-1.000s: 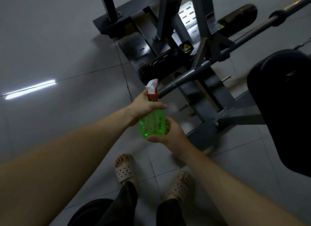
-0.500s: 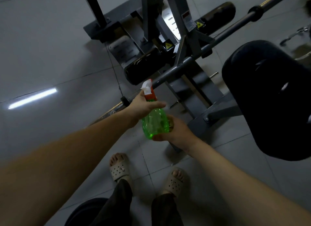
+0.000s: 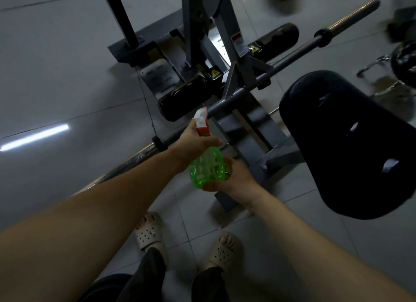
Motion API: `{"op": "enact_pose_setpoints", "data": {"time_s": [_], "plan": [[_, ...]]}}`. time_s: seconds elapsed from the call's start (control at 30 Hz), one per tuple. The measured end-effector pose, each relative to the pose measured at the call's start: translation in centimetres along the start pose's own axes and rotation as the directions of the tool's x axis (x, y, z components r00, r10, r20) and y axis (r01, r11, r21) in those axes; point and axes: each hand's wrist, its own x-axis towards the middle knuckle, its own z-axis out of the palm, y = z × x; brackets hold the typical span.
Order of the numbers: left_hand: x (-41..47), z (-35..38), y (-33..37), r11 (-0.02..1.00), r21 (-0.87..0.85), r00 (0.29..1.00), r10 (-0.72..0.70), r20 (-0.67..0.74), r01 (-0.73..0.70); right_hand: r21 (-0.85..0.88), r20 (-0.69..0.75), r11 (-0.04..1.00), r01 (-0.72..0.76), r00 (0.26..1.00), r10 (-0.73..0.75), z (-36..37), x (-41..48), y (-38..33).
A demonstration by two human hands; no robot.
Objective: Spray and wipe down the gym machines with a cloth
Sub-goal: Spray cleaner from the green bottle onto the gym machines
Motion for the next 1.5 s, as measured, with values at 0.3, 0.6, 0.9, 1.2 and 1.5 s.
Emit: {"op": "enact_pose_setpoints", "data": {"time_s": [0.3,0.6,0.9,1.2,1.5], "plan": [[-1.0,1.5,-2.7,0.999,0.018,0.999,-0.049,-0.012,0.049,0.005,0.044,0.999,-0.039,0.998,0.039,-0.7,-1.6,2.4],[-4.5,-0.3,-6.9,0.995,-0.074,0.990,-0.072,-0.125,0.063,-0.120,0.180,0.992,-0.046,0.981,0.067,2.2,-2.4,4.0],[-10.0,-1.6,-10.8,0.979,-0.203,0.951,-0.032,-0.308,-0.033,-0.258,0.358,0.965,0.037,0.932,0.060,4.7,-5.3,2.1],[-14.8,-5.8,-17.8,0.971,-0.239,0.903,-0.096,-0.419,-0.007,-0.342,0.453,0.939,0.038,0.882,0.130,12.1,-6.5,4.4],[-22.0,-9.4,-21.2,0.953,-0.294,0.872,-0.083,-0.482,-0.072,-0.369,0.457,0.925,0.090,0.884,0.096,18.7,-12.3,4.2]]}}
